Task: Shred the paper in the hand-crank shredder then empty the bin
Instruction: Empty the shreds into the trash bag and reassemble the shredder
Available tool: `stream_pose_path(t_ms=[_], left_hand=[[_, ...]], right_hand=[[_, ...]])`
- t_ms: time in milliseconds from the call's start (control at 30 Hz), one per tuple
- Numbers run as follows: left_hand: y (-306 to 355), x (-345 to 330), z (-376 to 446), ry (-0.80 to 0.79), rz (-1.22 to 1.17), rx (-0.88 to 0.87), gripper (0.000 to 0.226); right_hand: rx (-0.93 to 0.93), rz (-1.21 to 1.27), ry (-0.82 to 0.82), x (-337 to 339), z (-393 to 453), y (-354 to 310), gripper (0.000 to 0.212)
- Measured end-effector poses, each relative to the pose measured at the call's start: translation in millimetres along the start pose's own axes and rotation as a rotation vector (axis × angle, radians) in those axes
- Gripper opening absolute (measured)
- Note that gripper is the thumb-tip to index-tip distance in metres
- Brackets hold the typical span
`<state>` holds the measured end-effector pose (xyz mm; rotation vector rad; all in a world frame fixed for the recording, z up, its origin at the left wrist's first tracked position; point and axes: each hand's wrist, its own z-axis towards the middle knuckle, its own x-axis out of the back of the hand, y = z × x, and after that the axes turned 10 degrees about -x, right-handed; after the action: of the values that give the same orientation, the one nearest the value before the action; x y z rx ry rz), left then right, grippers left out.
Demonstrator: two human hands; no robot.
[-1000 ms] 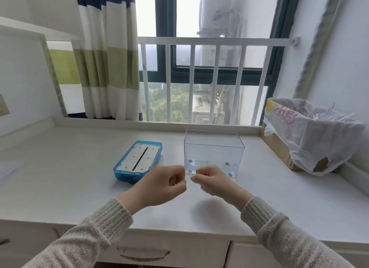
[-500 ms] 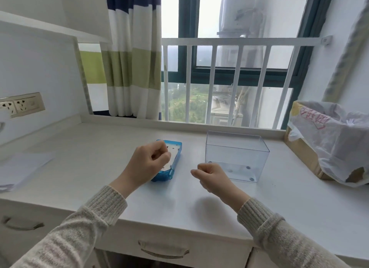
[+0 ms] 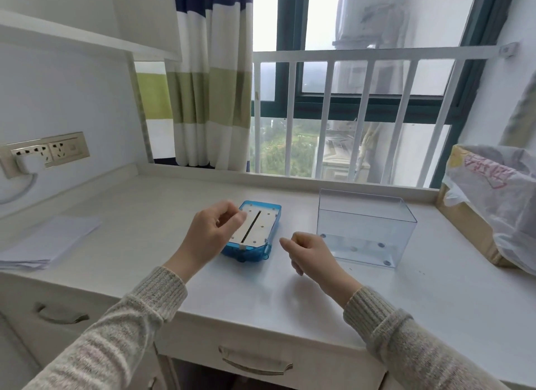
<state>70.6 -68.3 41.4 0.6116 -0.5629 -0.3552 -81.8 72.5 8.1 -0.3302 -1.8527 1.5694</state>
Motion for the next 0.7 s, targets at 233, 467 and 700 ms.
stream_pose_path(t_ms=[233, 467, 700], left_hand=[[-26.5, -4.8, 10.7, 0.136, -0.087, 0.269, 0.032], [-51.6, -16.6, 21.5, 0.074, -0.105, 0.514, 0.056], [-54.9, -25.9, 28.8, 0.03, -0.36, 0.731, 0.069]], right_hand=[[-0.081, 0.076, 0.046, -8.1, 8.1, 1.0, 0.019], [-0.11, 0.121, 0.052, -16.8, 16.1, -1.0, 0.028], [-0.181, 0.125, 0.049, -31.0, 29.4, -1.7, 0.033]])
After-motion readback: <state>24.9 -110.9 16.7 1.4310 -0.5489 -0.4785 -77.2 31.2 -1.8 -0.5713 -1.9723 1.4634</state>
